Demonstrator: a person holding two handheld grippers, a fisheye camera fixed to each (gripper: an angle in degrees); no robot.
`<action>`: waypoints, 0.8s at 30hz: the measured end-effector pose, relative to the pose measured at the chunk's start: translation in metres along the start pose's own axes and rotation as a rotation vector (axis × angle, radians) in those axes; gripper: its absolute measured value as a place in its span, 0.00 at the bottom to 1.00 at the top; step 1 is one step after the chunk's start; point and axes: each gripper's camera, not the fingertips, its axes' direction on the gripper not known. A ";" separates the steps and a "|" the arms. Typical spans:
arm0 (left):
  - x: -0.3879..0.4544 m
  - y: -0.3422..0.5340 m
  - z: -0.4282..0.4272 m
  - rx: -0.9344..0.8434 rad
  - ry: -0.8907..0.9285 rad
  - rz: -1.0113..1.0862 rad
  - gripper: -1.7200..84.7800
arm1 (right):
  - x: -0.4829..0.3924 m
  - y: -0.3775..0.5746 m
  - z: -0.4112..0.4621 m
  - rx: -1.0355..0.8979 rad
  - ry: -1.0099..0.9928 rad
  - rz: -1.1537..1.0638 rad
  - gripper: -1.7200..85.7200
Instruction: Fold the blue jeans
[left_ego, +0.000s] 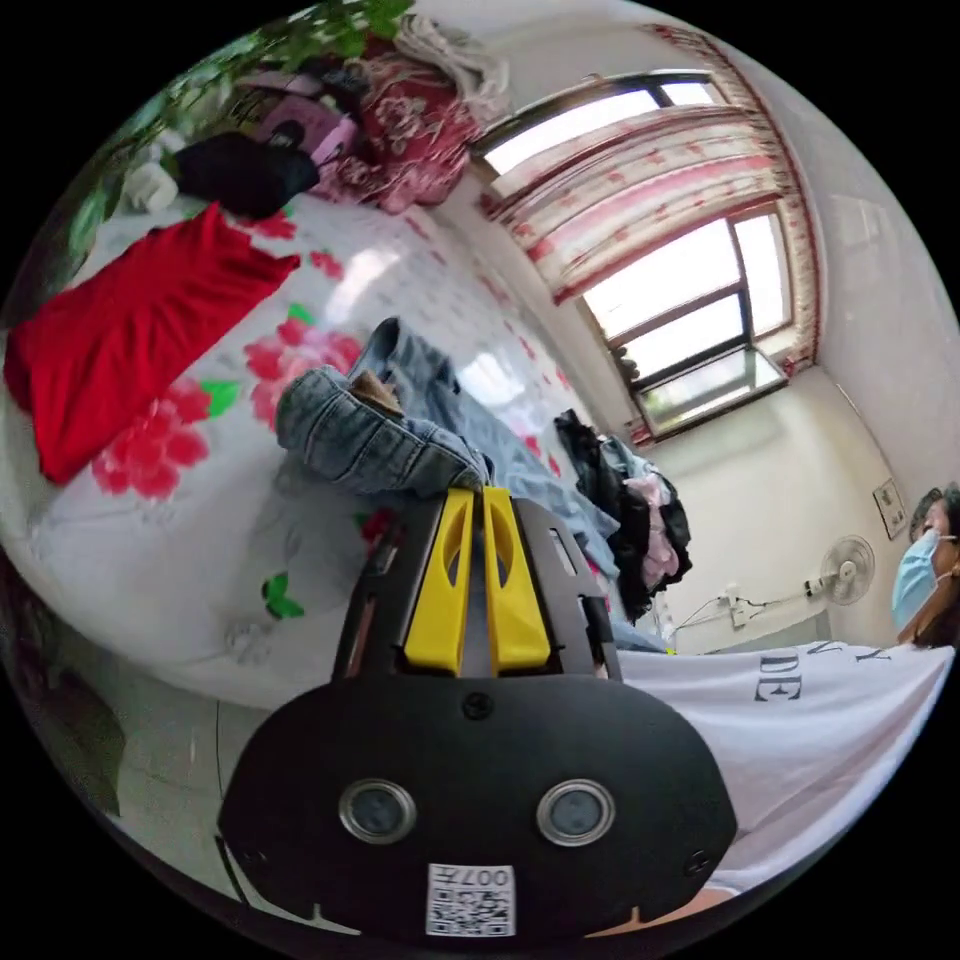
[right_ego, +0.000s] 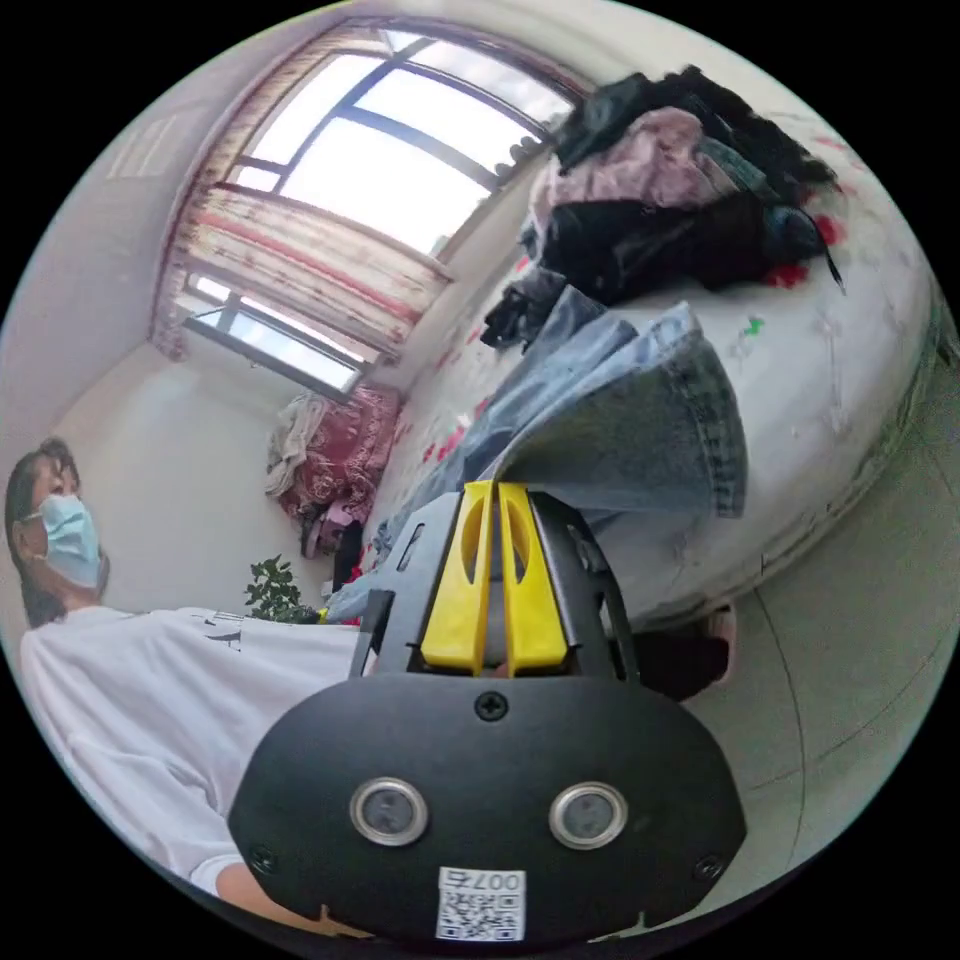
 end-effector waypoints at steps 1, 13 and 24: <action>-0.022 0.020 0.008 -0.055 -0.063 -0.105 0.01 | 0.020 0.017 0.007 0.002 -0.015 0.105 0.02; 0.062 -0.035 0.005 0.151 0.177 0.057 0.01 | -0.143 -0.083 0.026 0.165 -0.160 -0.446 0.02; 0.047 0.059 0.075 -0.358 -0.140 -0.052 0.02 | -0.023 0.010 0.058 -0.016 0.398 0.069 0.06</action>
